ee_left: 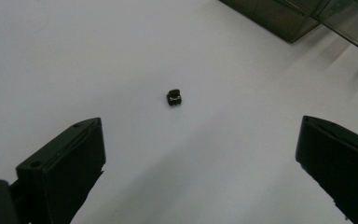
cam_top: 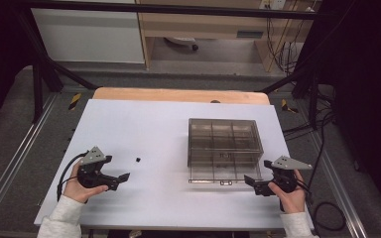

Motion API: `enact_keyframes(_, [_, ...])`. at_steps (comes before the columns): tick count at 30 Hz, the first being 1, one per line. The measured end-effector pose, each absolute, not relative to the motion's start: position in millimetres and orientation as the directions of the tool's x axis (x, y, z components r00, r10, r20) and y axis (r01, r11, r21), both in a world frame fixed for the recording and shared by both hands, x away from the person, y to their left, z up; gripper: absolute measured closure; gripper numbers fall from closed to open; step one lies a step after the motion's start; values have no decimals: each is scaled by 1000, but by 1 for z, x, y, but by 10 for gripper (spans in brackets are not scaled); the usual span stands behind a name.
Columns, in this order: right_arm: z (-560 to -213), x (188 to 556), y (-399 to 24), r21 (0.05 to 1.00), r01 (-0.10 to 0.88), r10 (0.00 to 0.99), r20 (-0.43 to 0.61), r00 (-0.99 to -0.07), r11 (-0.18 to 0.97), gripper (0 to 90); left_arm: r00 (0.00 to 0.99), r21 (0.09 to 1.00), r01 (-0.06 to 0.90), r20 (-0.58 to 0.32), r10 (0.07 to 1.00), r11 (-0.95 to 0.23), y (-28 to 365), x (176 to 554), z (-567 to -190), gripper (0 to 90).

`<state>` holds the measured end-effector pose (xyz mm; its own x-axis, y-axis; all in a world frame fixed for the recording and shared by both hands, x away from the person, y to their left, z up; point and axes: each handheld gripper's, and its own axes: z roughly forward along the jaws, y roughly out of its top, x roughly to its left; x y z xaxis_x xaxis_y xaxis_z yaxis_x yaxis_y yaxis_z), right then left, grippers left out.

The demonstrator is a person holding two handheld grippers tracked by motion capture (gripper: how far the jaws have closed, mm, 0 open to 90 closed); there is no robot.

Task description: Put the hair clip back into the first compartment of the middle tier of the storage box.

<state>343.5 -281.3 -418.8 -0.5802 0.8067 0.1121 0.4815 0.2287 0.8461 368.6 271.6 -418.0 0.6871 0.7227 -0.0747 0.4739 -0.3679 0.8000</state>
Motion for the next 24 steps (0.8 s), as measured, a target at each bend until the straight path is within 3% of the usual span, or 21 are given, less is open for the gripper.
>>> enact_keyframes(24, [-417, 342, -285, 849, 481, 810, 118, -574, 217, 8, 693, 796, 467, -61, 718, -384, 243, 387, -402, 7])
